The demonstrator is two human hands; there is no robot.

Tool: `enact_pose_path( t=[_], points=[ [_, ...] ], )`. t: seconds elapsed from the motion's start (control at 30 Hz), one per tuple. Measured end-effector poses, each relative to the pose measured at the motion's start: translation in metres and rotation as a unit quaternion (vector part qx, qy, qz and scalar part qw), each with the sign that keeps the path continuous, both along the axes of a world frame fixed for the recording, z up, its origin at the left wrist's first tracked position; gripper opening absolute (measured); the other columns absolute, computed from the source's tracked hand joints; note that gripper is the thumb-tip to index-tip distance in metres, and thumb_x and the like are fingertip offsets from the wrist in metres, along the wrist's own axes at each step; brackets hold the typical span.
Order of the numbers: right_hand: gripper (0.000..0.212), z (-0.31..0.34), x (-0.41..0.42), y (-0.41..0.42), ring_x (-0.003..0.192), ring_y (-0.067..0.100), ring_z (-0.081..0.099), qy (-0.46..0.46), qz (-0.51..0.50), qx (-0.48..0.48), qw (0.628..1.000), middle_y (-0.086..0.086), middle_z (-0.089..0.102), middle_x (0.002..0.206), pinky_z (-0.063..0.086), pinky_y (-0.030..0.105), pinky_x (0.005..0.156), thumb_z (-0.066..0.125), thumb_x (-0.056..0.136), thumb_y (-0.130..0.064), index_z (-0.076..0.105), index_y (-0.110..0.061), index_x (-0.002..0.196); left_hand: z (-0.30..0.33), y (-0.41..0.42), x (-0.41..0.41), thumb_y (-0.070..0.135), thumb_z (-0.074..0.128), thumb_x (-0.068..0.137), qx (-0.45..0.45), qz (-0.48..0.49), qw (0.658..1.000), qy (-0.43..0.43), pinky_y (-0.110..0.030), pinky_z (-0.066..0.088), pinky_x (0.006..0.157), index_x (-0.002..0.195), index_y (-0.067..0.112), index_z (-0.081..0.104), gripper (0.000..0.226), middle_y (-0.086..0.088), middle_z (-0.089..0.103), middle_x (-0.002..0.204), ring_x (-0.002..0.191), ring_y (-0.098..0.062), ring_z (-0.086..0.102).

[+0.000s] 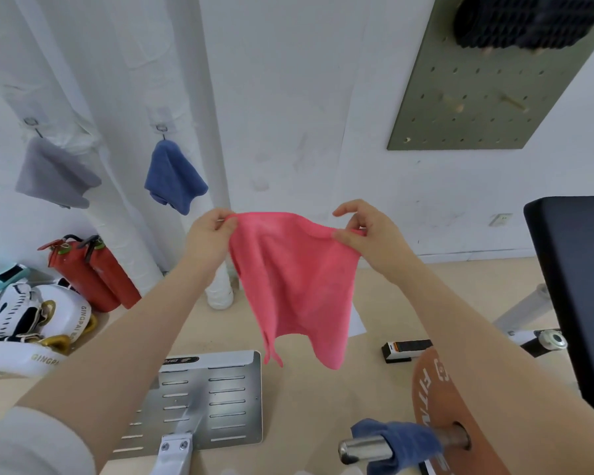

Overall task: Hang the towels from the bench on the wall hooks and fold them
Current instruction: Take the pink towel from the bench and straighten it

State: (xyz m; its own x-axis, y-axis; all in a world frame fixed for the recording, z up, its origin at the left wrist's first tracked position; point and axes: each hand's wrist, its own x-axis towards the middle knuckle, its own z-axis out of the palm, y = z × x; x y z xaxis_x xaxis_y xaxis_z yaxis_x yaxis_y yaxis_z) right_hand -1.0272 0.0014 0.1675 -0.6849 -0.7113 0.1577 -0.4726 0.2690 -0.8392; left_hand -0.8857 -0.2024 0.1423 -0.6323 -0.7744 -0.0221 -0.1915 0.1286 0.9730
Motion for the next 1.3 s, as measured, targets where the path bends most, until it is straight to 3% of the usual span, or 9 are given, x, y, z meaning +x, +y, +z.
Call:
enact_pose_path(
  t=[0.1,0.23,0.4,0.6,0.73,0.83,0.93,1.1,1.3],
  points=[
    [0.024,-0.011,-0.017,0.010,0.067,0.004,0.048,0.103,-0.006,0.114,0.988,-0.004,0.052,0.074,0.038,0.012,0.065,0.060,0.085,-0.009,0.063,-0.016,0.107,-0.018,-0.021,0.012,0.013,0.045,0.092,-0.005,0.050,0.997,-0.052,-0.028,0.044,0.071,0.083,0.019,0.056,0.015,0.001,0.057,0.079,0.080,-0.019,0.051],
    [0.016,-0.026,-0.029,0.006,0.099,0.027,0.056,0.176,-0.076,0.208,0.959,0.011,0.060,0.103,0.043,0.034,0.083,0.052,0.090,-0.014,0.063,-0.009,0.101,-0.027,-0.025,0.012,0.008,0.041,0.093,-0.046,0.042,0.993,-0.098,-0.027,0.038,0.070,0.099,0.009,0.058,0.018,-0.005,0.057,0.093,0.086,-0.020,0.049],
    [0.021,-0.031,-0.025,-0.002,0.099,0.034,0.058,0.129,-0.170,0.327,0.921,0.016,0.060,0.110,0.043,0.035,0.077,0.044,0.093,-0.019,0.053,-0.007,0.107,-0.025,-0.019,0.006,0.016,0.046,0.091,-0.070,0.063,0.986,-0.140,-0.032,0.042,0.077,0.099,0.007,0.061,0.019,-0.007,0.061,0.092,0.085,-0.022,0.053],
    [0.022,-0.019,0.018,-0.019,0.039,0.015,0.053,-0.144,-0.056,0.172,0.973,0.008,0.058,0.058,0.040,0.019,0.038,0.049,0.085,-0.007,0.046,-0.013,0.105,-0.011,0.019,-0.010,0.016,0.058,0.078,0.031,-0.001,0.995,-0.092,-0.050,0.055,0.083,0.065,0.017,0.060,0.013,-0.008,0.060,0.065,0.065,-0.026,0.056],
    [0.009,0.008,0.043,-0.029,0.041,0.013,0.061,-0.247,0.021,0.025,0.968,0.010,0.061,0.056,0.053,0.023,0.043,0.045,0.093,-0.006,0.052,-0.012,0.094,0.003,0.051,-0.013,0.011,0.059,0.086,0.027,-0.060,0.998,-0.013,-0.041,0.053,0.080,0.073,0.016,0.061,0.014,-0.007,0.063,0.068,0.066,-0.022,0.058],
    [0.014,0.023,0.046,-0.028,0.056,0.010,0.067,-0.272,0.072,0.035,0.959,0.009,0.065,0.073,0.056,0.025,0.063,0.048,0.091,-0.001,0.056,-0.011,0.088,0.014,0.065,-0.011,0.014,0.057,0.089,0.027,-0.105,0.994,0.036,-0.037,0.052,0.074,0.078,0.019,0.063,0.013,-0.005,0.067,0.072,0.068,-0.021,0.061],
    [0.023,0.026,0.044,-0.024,0.075,0.009,0.067,-0.177,0.107,0.080,0.975,0.002,0.069,0.074,0.053,0.024,0.079,0.055,0.081,0.006,0.058,-0.016,0.086,0.018,0.066,-0.009,0.014,0.056,0.091,0.032,-0.105,0.992,0.059,-0.031,0.051,0.070,0.079,0.022,0.064,0.016,0.003,0.069,0.067,0.064,-0.013,0.062],
    [0.006,0.016,0.048,-0.030,0.053,0.003,0.049,0.079,0.006,0.063,0.995,-0.014,0.050,0.054,0.041,0.023,0.059,0.066,0.081,-0.020,0.063,-0.018,0.077,0.017,0.069,-0.003,0.004,0.047,0.093,0.063,-0.155,0.982,0.087,-0.021,0.052,0.069,0.087,0.016,0.063,0.020,0.001,0.069,0.072,0.068,-0.010,0.063],
    [0.031,0.018,0.045,-0.037,0.085,0.015,0.043,0.266,-0.061,0.095,0.957,-0.005,0.048,0.083,0.030,0.029,0.081,0.066,0.077,-0.045,0.066,-0.014,0.075,0.023,0.057,0.004,0.010,0.048,0.094,0.039,-0.212,0.970,0.114,-0.020,0.049,0.074,0.088,0.018,0.063,0.018,0.000,0.066,0.080,0.075,-0.008,0.059]
  ],
)
